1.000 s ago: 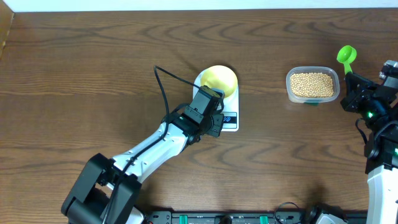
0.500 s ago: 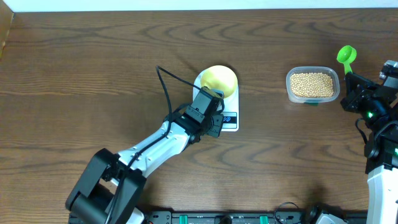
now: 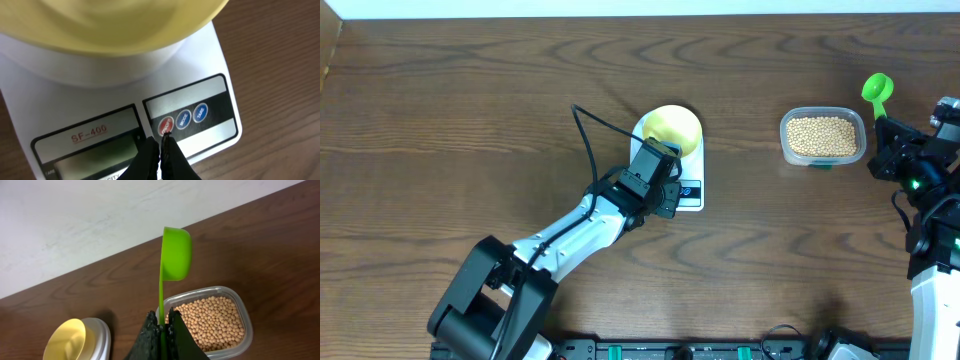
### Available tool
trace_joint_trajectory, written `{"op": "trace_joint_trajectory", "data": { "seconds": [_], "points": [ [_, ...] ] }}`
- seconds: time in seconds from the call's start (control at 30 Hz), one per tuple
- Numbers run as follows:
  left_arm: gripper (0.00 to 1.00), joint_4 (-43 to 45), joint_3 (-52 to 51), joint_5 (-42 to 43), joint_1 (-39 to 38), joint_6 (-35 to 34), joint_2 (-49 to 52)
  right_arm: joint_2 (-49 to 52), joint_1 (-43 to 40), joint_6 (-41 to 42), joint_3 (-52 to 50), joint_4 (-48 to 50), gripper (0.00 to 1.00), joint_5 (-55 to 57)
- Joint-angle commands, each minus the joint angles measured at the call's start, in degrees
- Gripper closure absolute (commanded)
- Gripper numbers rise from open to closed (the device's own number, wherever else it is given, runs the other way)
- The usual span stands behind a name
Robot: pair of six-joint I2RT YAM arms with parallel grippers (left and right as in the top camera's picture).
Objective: Scoop item into bowl and weigh 50g on scale
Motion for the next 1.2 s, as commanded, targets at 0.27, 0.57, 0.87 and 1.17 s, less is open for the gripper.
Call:
{"op": "trace_joint_trajectory", "data": {
  "seconds": [0.27, 0.57, 0.87, 1.17],
  "points": [
    [0.92, 3.39, 0.37, 1.4, -0.22, 0.04, 3.28, -0.37, 0.35, -0.83, 0.87, -0.04, 0.99, -0.57],
    [0.93, 4.63, 0.37, 1.38, -0.22, 0.04, 3.67, -0.37, 0.35, -0.83, 0.87, -0.04, 0.99, -0.57],
    [0.93, 4.98, 0.37, 1.42, -0.22, -0.22, 5.01, -0.37, 0.35, -0.83, 0.87, -0.04, 0.99, -0.55],
    [0.93, 4.98, 0.37, 1.42, -0.22, -0.24, 5.62, -0.37, 0.35, -0.85, 0.87, 0.0, 0.99, -0.55]
  ]
}}
